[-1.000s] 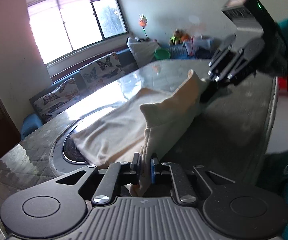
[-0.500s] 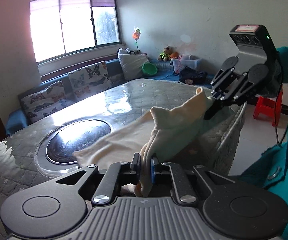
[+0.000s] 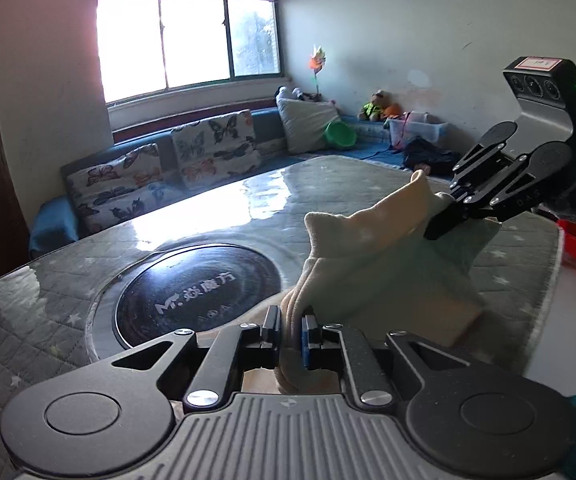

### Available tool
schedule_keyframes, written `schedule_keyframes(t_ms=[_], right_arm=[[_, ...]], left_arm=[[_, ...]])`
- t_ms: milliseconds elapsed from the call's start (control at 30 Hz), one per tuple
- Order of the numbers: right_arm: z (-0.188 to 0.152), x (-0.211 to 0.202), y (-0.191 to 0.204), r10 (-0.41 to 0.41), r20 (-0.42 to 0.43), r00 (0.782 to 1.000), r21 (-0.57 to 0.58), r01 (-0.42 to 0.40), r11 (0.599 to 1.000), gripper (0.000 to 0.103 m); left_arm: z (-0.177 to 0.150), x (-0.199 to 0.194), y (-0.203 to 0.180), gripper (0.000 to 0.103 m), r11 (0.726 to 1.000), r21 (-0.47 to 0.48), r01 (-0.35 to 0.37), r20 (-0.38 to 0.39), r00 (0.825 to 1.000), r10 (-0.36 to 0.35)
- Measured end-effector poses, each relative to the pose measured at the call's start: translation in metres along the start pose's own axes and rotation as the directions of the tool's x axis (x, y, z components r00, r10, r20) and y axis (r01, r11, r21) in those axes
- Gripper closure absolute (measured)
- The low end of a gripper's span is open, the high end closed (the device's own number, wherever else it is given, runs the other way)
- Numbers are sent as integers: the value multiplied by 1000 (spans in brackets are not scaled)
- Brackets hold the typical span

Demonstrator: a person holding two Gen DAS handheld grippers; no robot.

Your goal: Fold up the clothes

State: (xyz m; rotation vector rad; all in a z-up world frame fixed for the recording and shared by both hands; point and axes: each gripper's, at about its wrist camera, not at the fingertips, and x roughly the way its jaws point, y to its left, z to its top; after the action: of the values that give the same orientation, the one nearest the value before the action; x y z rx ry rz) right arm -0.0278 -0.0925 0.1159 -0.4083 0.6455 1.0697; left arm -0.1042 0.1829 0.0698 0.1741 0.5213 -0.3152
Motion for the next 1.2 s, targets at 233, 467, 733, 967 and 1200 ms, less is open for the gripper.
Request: schedule_keyframes(t_ms=[233,467,733,967,1200], right_arm=[[7,45,-38,-11,-35,999,59,13,998,95],[-2,86,-62,-38,-45,998,147,44,988,92],[-18,99,-77,-83,-15,996,257,84,963,62],[-31,86,-85,-161,-4,987,329,154,932,47],[-38,63,-85,-263,73,962,394,214,894,47]], left_arm=[[3,51,29,92,999,-52,-12,-60,998,9],[-5,92,50,91,990,-135,-46,-119,992,30],[-9,104,66,78,968,-213,-135,-157,982,102],[-11,84,75,71,922,-307,-235,-148,969,197],[-7,51,38,67,922,-324,-210,-81,978,194]])
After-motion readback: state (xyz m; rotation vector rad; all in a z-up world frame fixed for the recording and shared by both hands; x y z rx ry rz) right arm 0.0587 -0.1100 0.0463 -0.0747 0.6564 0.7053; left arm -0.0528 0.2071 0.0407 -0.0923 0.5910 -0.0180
